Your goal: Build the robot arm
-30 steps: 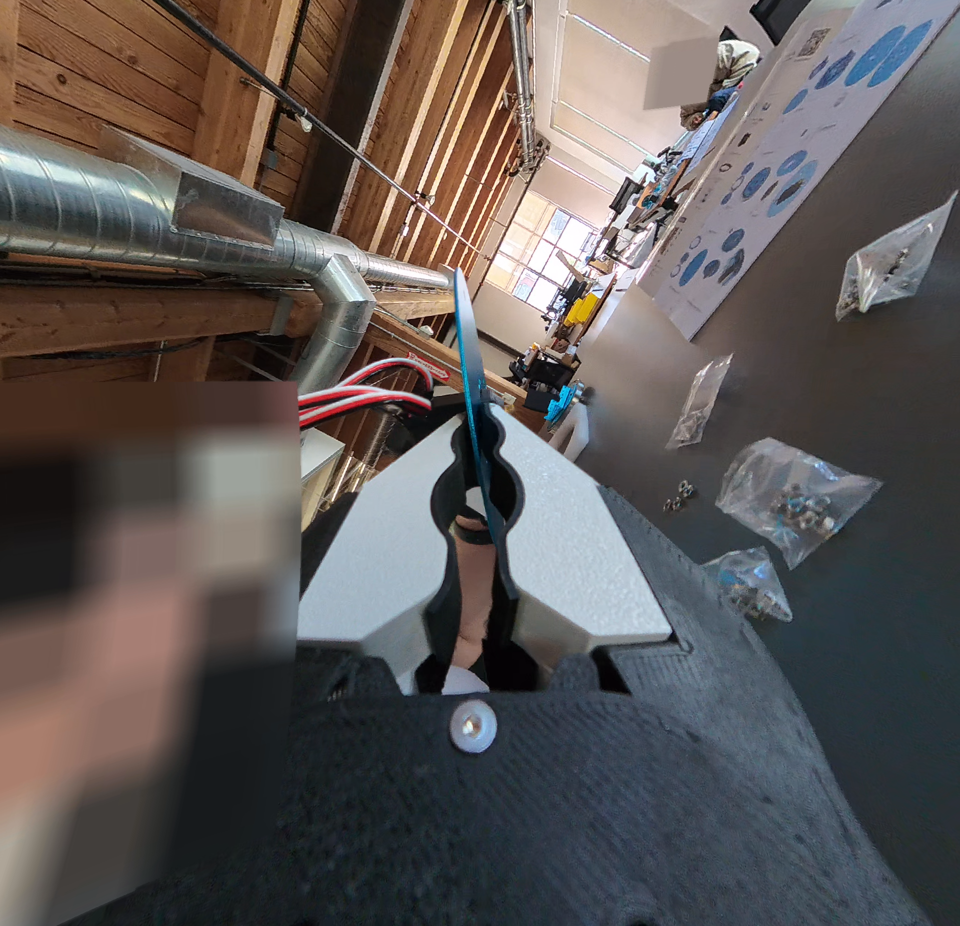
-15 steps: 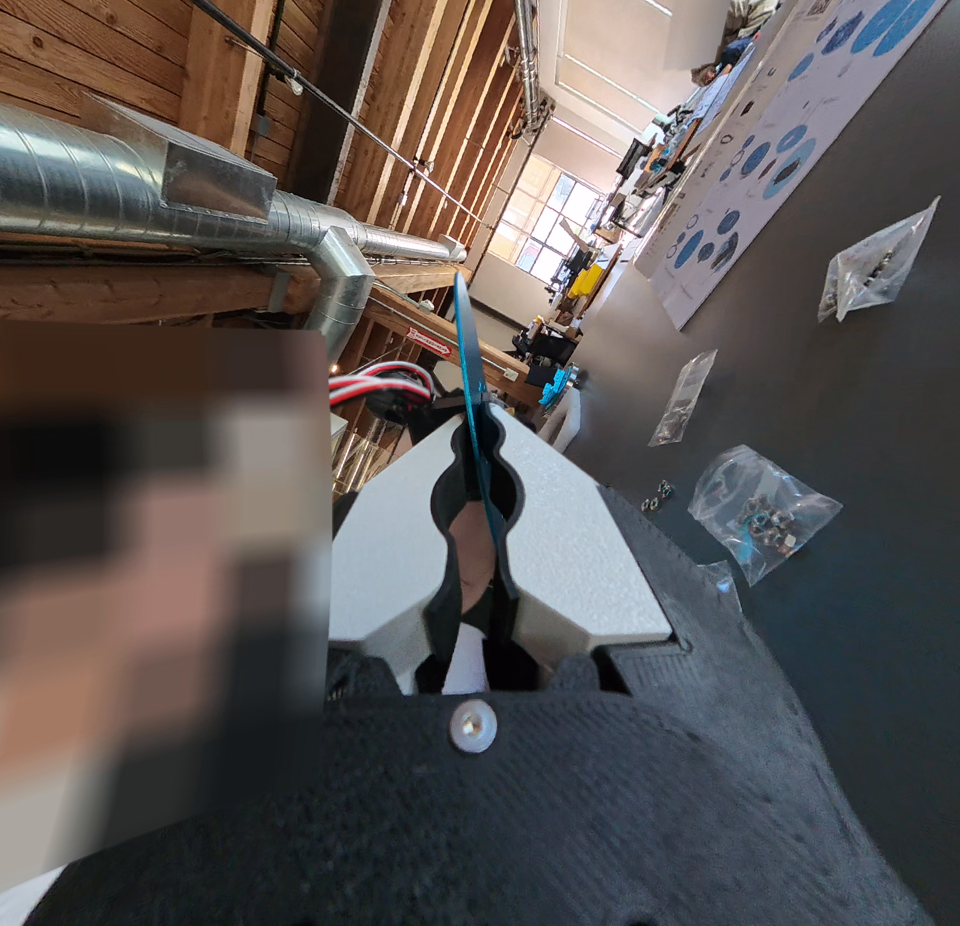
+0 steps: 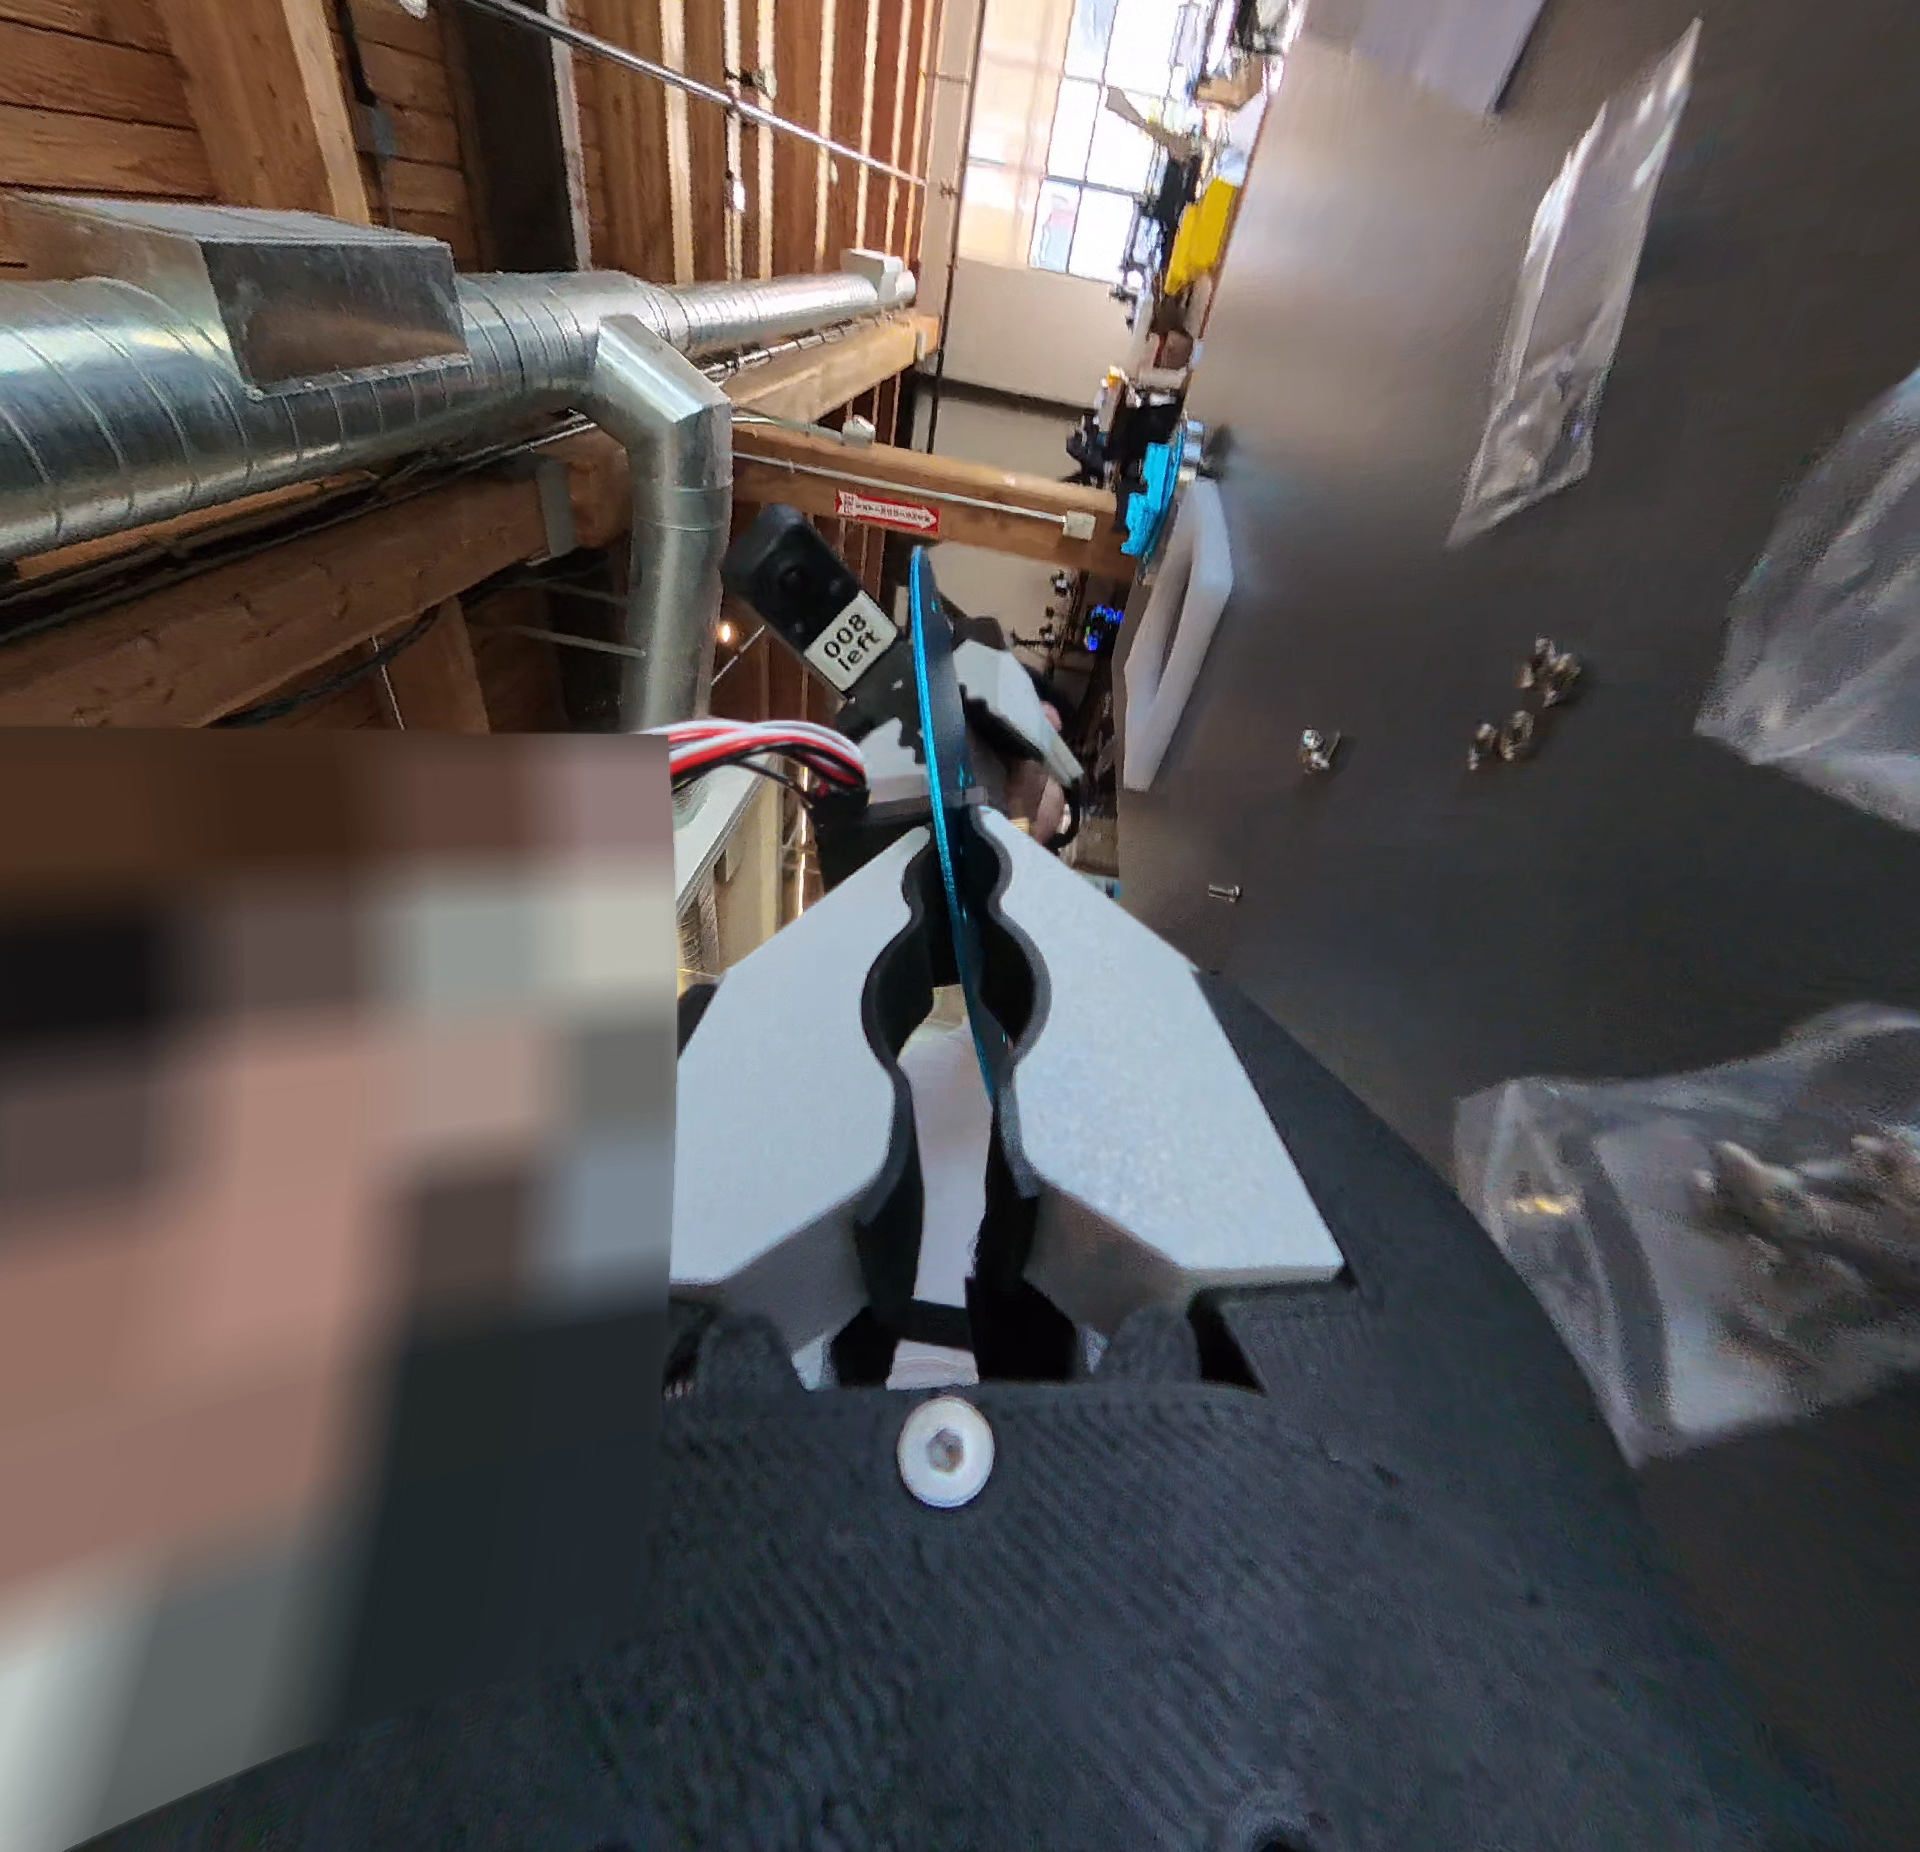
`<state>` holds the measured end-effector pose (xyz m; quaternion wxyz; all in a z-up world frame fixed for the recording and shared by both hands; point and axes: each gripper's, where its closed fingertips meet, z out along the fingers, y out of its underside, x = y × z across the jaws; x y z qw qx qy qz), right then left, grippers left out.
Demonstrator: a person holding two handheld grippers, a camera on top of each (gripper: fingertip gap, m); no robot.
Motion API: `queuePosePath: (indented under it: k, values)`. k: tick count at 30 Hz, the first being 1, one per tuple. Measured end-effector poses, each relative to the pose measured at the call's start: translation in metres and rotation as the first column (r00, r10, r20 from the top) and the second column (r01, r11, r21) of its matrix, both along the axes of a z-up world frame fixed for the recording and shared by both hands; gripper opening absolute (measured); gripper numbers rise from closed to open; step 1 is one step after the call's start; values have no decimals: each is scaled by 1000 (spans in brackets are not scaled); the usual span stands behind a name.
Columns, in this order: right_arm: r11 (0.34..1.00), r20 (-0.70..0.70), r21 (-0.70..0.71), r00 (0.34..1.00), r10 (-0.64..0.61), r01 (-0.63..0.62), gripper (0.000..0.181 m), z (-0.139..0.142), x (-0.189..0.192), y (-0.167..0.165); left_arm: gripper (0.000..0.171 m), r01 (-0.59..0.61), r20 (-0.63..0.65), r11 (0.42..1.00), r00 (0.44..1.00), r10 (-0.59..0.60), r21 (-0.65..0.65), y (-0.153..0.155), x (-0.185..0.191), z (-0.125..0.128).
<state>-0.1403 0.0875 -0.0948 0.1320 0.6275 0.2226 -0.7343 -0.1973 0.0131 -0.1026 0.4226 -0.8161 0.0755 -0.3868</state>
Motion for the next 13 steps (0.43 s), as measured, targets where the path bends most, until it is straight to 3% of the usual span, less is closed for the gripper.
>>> queuePosePath:
  k: [1, 7, 13]
  values:
    - [1000, 18, -18, 1000, 13, -12, 0, -3, -5, -6, 28, -21, 61, 1000, 998, 21, -3, -1, -3, 3]
    - [995, 88, -25, 991, 97, -95, 0, -20, -40, -30, 26, -21, 391, 992, 918, 69, -126, -10, -17, -8]
    - [989, 100, -42, 984, 148, -144, 0, -27, -60, -43, 6, 44, 526, 985, 849, 52, -168, -16, -24, -16]
